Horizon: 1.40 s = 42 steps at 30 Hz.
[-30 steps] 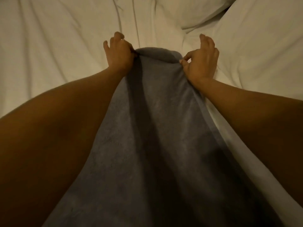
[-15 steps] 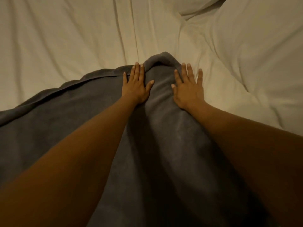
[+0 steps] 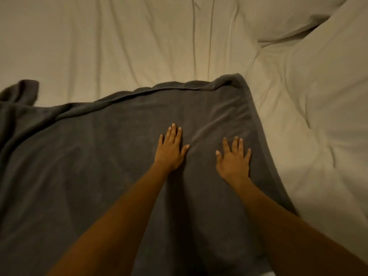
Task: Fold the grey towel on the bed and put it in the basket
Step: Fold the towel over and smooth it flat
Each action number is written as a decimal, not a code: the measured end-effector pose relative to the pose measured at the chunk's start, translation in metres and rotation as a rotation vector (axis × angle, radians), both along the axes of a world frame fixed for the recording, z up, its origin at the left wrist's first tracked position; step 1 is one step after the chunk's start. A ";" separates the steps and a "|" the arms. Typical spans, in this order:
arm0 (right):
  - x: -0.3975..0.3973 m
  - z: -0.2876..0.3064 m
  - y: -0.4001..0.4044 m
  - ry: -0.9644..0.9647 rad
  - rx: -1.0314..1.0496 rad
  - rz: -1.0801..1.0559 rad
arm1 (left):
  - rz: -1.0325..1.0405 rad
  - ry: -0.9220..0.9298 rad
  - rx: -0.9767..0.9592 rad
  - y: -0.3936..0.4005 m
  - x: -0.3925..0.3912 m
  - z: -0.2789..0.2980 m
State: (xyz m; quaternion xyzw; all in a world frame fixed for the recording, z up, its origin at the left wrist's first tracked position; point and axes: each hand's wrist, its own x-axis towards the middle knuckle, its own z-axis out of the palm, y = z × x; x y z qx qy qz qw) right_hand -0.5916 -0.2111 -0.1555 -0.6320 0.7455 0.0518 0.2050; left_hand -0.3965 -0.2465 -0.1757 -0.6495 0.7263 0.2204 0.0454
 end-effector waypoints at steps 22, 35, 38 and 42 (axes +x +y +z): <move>0.237 -0.012 0.215 -0.017 0.083 0.018 | -0.053 -0.225 0.290 0.248 0.301 0.027; 0.399 -0.018 0.271 -0.054 0.234 0.206 | 0.053 -0.258 0.282 0.330 0.466 0.021; 0.404 -0.031 0.276 -0.033 0.211 0.202 | 0.121 -0.230 0.259 0.348 0.463 0.007; 0.403 -0.043 0.282 -0.017 0.156 0.222 | 0.159 -0.242 0.206 0.353 0.457 -0.005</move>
